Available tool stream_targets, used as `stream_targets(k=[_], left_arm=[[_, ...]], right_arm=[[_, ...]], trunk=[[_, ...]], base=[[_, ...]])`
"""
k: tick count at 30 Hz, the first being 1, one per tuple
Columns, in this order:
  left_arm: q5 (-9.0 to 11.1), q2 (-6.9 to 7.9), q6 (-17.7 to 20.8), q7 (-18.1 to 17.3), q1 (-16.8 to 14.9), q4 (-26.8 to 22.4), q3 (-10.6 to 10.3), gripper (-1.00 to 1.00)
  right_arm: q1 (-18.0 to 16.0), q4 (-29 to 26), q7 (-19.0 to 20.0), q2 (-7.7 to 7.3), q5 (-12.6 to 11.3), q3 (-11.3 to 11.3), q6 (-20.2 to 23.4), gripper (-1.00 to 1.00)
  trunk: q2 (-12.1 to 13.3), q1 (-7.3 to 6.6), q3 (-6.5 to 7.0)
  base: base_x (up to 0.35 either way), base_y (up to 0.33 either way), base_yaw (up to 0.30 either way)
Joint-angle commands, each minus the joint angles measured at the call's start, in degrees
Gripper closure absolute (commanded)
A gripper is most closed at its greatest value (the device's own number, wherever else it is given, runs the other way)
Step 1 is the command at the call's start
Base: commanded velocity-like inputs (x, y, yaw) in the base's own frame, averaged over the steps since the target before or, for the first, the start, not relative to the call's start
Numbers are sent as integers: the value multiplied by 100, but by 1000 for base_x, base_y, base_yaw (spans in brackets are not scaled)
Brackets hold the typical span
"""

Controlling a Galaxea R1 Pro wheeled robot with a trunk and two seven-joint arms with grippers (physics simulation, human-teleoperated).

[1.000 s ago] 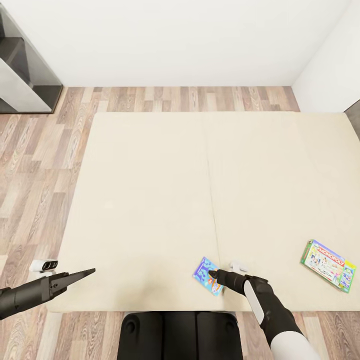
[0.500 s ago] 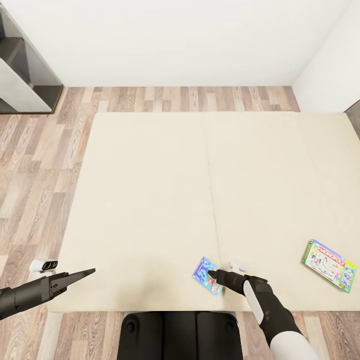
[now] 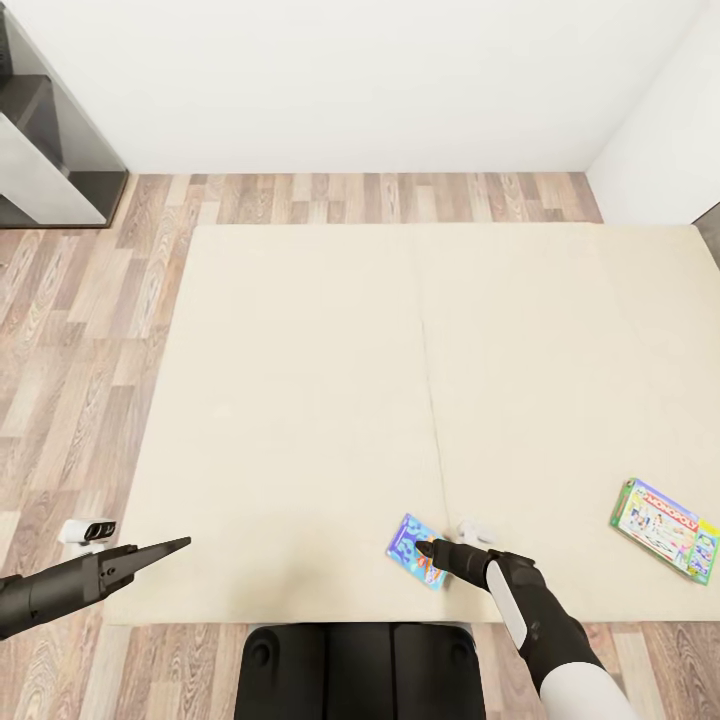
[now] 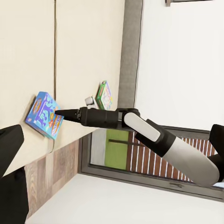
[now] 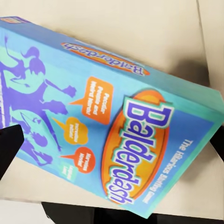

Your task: Put all the toys in the child's room - the three board games (two on the bed and one on the table), the two jigsaw puzzles on the table, and the tennis ball on the table - inside the toy box on the table in the child's room.

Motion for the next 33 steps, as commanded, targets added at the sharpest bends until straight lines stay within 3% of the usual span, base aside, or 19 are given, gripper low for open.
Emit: stream_targets(k=[1, 33], left_arm=[[-4, 2, 60, -23, -1, -2, 0, -100], [-4, -1, 64, -23, -1, 0, 0, -100]], right_arm=[[-1, -8, 23, 7, -8, -30, 38, -100], [-1, -8, 23, 23, -8, -32, 38, -100]], trunk=[[-9, 3, -6], [-9, 3, -6]], base=[[0, 29, 0], [0, 14, 0]])
